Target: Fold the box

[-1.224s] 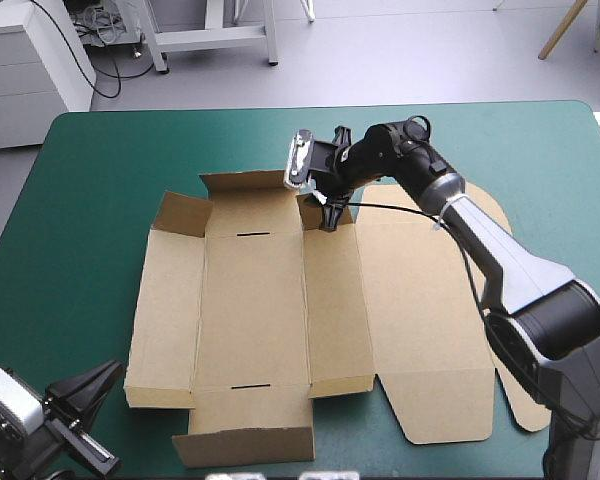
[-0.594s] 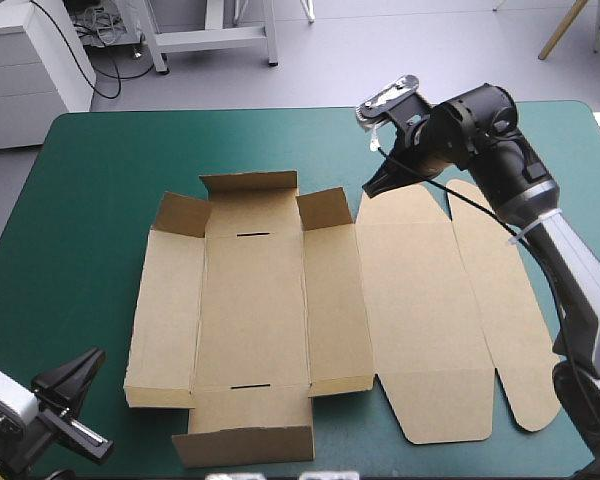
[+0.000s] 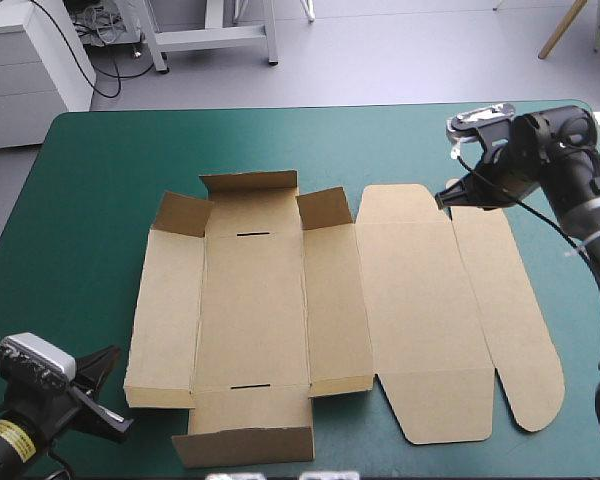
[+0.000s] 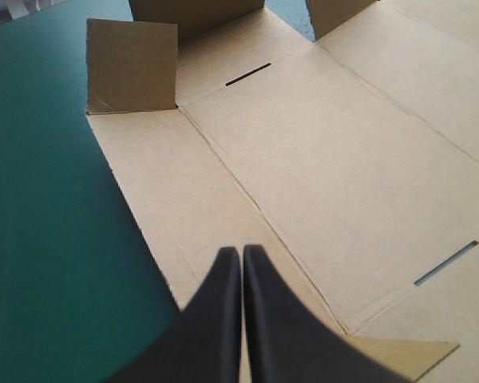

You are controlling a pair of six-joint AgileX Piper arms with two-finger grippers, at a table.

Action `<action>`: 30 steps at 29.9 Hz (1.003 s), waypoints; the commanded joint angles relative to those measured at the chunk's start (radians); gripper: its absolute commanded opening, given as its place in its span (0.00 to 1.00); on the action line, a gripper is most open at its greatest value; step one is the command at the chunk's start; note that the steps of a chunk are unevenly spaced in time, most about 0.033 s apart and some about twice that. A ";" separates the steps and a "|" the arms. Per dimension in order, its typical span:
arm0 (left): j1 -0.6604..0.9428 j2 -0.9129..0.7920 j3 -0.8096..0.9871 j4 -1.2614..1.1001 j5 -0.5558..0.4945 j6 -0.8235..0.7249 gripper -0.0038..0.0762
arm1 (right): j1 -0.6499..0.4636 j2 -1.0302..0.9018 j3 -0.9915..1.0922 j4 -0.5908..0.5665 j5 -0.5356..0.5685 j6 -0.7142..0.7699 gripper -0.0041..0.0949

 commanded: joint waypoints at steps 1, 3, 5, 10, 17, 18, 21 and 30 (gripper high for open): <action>-0.003 0.110 -0.087 0.032 -0.059 -0.058 0.04 | -0.043 -0.124 0.076 0.003 -0.047 -0.022 0.02; -0.003 0.169 -0.131 0.049 -0.059 -0.058 0.04 | -0.065 -0.172 0.139 0.027 -0.063 -0.031 0.02; -0.003 0.232 -0.176 0.068 -0.049 -0.058 0.04 | -0.085 -0.223 0.203 0.066 -0.086 -0.062 0.02; -0.003 0.402 -0.323 0.089 -0.008 -0.058 0.05 | -0.106 -0.373 0.364 0.126 -0.142 -0.089 0.02; -0.001 0.638 -0.550 0.160 0.095 -0.057 0.07 | -0.106 -0.552 0.526 0.131 -0.151 -0.087 0.02; 0.005 0.678 -0.589 0.165 0.106 -0.044 0.07 | -0.106 -0.578 0.542 0.131 -0.151 -0.085 0.02; 0.055 0.763 -0.671 0.150 0.118 0.012 0.07 | -0.106 -0.654 0.577 0.132 -0.151 -0.064 0.02; 0.518 0.950 -0.796 -0.336 0.142 0.405 0.07 | -0.106 -0.798 0.637 0.145 -0.161 -0.060 0.02</action>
